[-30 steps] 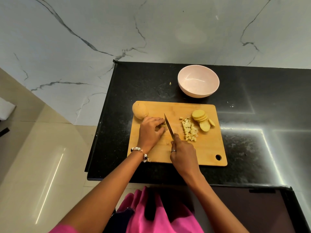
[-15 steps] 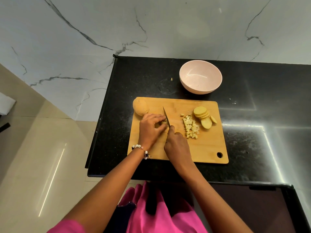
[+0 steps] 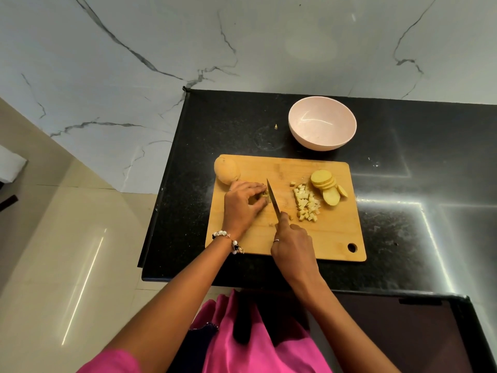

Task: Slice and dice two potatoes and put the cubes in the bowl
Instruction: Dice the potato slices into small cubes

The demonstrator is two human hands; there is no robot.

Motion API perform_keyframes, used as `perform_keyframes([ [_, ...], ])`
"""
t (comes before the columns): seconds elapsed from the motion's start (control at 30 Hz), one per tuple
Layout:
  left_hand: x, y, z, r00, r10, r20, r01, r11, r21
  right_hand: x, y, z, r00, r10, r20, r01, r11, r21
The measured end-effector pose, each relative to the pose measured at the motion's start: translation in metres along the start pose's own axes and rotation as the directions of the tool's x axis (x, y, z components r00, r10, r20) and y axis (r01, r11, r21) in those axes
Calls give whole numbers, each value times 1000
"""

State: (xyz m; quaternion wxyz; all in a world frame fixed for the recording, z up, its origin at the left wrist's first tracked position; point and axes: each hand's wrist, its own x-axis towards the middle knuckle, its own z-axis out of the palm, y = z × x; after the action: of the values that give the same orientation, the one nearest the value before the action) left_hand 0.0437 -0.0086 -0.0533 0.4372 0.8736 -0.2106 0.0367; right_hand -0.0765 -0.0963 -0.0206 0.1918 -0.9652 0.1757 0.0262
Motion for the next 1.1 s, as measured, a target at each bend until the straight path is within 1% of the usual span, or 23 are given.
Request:
perform_keyframes([
  [0.23,0,0,-2,1000,-20,10,20,1000,-16,10,-4,-5,1000,-28,-7,28,1000,-12],
  [0.47,1,-1,-2,1000,-30,8,30,999,-37,8,-8,-7,1000,-14,21,14,1000,-20],
  [0.6,1,-2,-1,999,-34,7,34,998,-56,15,-14,-4,999,-46,5,46,992,-115],
  [0.77,1,-3,1,999,-38,-7,37,998,-53,19,-20,3,998,-54,-28,51,993,-108],
  [0.9,0,-1,0,999,-49,-14,48,997,-66,-10,-8,12,996,-85,-31,75,970,-232],
  [0.97,0,-1,0,998,-57,-8,57,997,-58,-19,-8,6,997,-40,61,52,977,-208],
  [1.03,-1,0,0,998,-59,-4,59,997,-55,-22,-10,-3,997,-22,79,32,991,-128],
  [1.1,-2,0,-2,998,-57,0,57,997,-54,-19,-10,-9,999,-12,52,16,997,-81],
])
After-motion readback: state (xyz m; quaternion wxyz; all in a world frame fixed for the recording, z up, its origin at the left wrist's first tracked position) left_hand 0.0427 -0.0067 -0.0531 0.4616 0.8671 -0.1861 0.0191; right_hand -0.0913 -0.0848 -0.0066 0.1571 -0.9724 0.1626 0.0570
